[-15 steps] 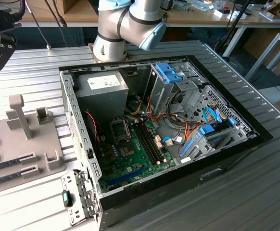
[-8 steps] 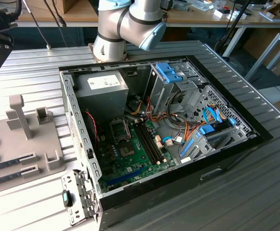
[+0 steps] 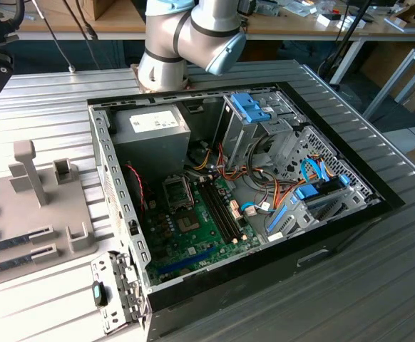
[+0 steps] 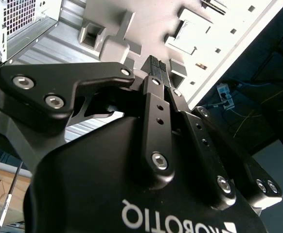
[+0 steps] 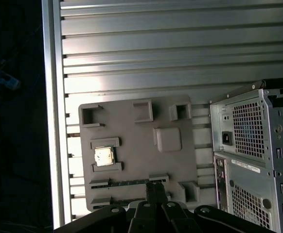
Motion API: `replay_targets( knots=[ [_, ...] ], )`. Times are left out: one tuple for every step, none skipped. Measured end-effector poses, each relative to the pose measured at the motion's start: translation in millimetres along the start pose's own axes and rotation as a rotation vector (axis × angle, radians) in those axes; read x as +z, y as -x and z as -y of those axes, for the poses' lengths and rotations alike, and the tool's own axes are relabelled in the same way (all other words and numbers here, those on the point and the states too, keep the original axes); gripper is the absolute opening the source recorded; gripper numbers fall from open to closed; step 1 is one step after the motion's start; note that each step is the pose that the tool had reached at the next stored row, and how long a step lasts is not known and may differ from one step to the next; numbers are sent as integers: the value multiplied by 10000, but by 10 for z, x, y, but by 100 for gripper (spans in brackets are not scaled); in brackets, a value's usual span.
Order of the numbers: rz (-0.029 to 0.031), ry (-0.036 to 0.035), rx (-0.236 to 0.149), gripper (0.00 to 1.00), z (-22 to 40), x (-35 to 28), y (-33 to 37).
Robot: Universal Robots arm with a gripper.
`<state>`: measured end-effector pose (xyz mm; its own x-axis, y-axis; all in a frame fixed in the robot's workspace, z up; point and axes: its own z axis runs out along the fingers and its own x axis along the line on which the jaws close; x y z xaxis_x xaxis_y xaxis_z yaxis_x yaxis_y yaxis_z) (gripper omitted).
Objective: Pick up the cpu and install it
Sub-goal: 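Reach for the cpu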
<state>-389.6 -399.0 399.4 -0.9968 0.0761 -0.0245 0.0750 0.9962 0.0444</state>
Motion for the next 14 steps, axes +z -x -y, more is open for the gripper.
replay_targets(
  knots=[
    [0, 0, 0, 10, 0, 0, -4],
    [-1, -1, 0, 10, 0, 0, -7],
    [0, 0, 0, 10, 1, 0, -11],
    [0, 0, 1, 10, 1, 1, -14],
    [0, 0, 1, 10, 1, 1, -19],
    [0, 0, 0, 10, 2, 1, -22],
    [0, 0, 1, 10, 2, 2, -29],
    [0, 0, 1, 10, 2, 3, -33],
    [0, 0, 1, 10, 3, 3, -37],
    [0, 0, 1, 10, 3, 4, -41],
    [-1, 0, 1, 10, 3, 4, -45],
    [0, 0, 1, 10, 4, 5, -49],
    [0, 0, 1, 10, 4, 5, -53],
    [0, 0, 1, 10, 5, 6, -59]
  ],
)
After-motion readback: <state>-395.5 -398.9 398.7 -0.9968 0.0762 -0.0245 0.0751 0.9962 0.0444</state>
